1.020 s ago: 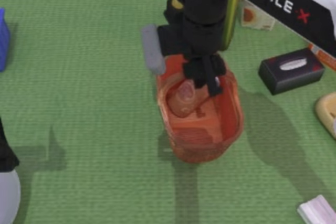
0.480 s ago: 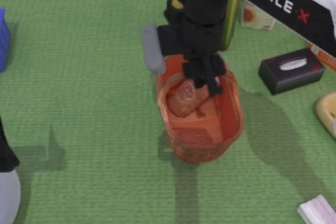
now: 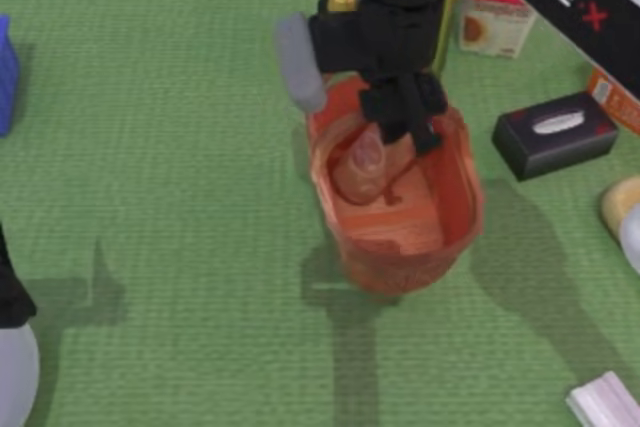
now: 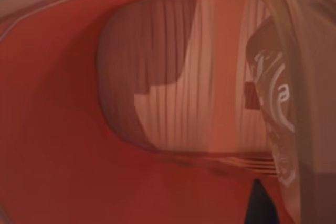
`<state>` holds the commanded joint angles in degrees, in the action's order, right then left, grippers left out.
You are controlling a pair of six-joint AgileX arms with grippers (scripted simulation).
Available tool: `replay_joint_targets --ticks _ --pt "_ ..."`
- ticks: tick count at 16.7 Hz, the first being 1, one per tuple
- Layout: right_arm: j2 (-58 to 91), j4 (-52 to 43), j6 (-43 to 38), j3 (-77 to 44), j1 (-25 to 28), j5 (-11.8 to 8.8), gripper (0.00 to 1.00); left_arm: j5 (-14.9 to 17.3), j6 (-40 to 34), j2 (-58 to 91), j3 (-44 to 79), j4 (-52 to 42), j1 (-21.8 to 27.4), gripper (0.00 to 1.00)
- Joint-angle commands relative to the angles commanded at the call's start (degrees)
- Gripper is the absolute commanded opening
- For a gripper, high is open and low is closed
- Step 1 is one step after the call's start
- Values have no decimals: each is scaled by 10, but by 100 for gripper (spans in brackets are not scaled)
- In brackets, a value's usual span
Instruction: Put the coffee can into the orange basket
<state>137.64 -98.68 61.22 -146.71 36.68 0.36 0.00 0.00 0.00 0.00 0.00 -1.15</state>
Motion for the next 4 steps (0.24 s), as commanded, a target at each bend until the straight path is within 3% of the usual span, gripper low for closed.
replay_joint_targets --ticks 4 --pt "5 -42 5 -45 -5 0 0 0 0 0 0 0 0 100"
